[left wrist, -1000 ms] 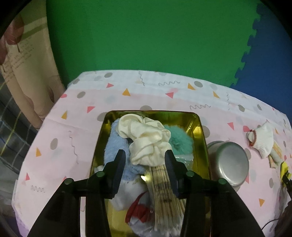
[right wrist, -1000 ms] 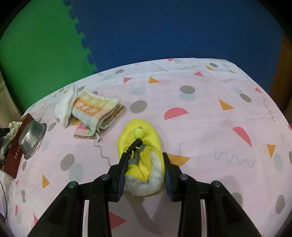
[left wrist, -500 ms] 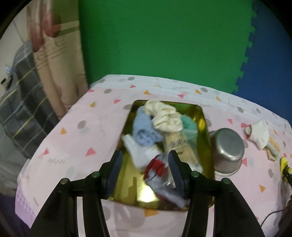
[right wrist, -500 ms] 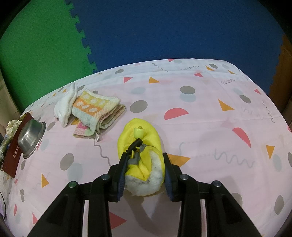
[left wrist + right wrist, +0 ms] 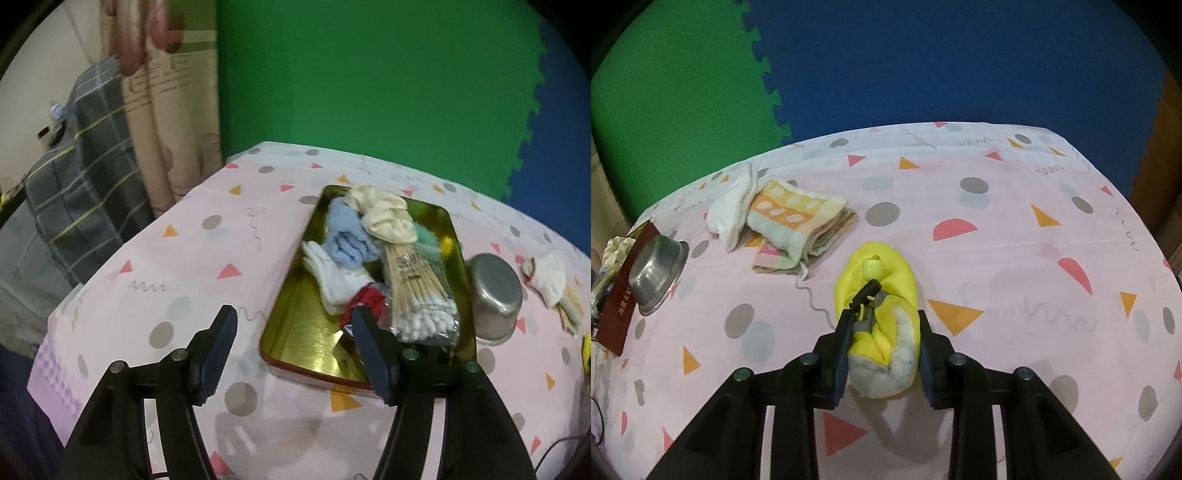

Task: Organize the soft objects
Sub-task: 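Withdraw the left gripper from the tin while the right holds the yellow slipper, then carry the yellow slipper into the gold tin and open the right gripper, then grasp the orange striped towel with the right gripper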

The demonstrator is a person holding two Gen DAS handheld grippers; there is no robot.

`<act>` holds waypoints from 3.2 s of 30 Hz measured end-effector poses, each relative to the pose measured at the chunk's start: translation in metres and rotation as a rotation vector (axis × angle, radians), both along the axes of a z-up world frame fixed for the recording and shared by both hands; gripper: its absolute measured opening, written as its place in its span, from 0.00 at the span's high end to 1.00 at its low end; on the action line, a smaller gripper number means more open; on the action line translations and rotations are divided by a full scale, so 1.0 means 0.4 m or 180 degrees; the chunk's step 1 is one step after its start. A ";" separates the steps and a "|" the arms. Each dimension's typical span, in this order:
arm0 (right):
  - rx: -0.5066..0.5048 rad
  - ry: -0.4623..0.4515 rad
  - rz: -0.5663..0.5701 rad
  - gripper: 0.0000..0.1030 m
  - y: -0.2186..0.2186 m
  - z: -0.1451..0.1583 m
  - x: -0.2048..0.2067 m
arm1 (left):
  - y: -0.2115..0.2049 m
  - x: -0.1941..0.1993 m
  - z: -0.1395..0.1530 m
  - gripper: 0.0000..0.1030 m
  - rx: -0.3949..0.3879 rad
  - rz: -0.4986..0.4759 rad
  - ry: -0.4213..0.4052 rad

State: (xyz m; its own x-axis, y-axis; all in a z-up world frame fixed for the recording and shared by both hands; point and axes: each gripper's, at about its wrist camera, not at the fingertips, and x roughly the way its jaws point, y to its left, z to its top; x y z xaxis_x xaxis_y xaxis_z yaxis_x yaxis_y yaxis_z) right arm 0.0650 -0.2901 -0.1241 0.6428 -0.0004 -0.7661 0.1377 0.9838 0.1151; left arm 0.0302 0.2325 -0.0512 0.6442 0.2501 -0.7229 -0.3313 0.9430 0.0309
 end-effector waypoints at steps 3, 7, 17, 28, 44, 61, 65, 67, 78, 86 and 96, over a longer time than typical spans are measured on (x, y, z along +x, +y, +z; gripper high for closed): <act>0.0001 -0.0023 0.0028 0.70 0.023 0.020 -0.005 | 0.021 -0.013 0.002 0.33 -0.0065 0.0127 -0.0063; 0.0030 -0.0094 0.0153 0.70 0.079 0.065 -0.003 | 0.053 -0.024 -0.003 0.29 -0.0041 0.0287 -0.0078; 0.0178 -0.0216 0.0955 0.70 0.355 0.178 0.030 | 0.115 -0.041 -0.011 0.25 0.0083 0.0568 -0.0010; 0.0219 -0.0242 0.2039 0.70 0.747 0.222 0.046 | 0.196 -0.071 -0.012 0.24 -0.0015 0.0893 0.0006; 0.0076 -0.0055 0.2777 0.70 1.073 0.160 0.062 | 0.272 -0.086 -0.024 0.23 -0.0229 0.1114 0.0009; 0.0121 -0.0024 0.2718 0.50 1.102 0.140 0.093 | 0.261 -0.079 -0.036 0.23 -0.0270 0.1032 0.0052; 0.0202 -0.0047 0.2731 0.50 1.080 0.156 0.085 | 0.254 -0.078 -0.036 0.23 -0.0260 0.1011 0.0040; 0.0237 -0.0069 0.2717 0.50 1.062 0.167 0.079 | 0.249 -0.076 -0.037 0.23 -0.0248 0.0998 0.0050; 0.0309 -0.0248 0.2382 0.48 0.873 0.225 0.082 | 0.220 -0.069 -0.036 0.23 -0.0105 0.0924 0.0055; 0.0006 -0.0253 0.1711 0.44 0.588 0.217 0.151 | 0.203 -0.064 -0.033 0.23 -0.0057 0.0862 0.0055; -0.0337 -0.0055 0.0947 0.44 0.292 0.126 0.227 | 0.169 -0.052 -0.021 0.23 -0.0098 0.0643 0.0034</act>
State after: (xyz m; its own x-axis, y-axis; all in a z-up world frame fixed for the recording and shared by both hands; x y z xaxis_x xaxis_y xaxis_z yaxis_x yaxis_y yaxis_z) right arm 0.1558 -0.1732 -0.0739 0.6395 0.1103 -0.7608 -0.1590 0.9872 0.0095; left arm 0.0094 0.2999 -0.0597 0.5754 0.3511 -0.7387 -0.5137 0.8579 0.0077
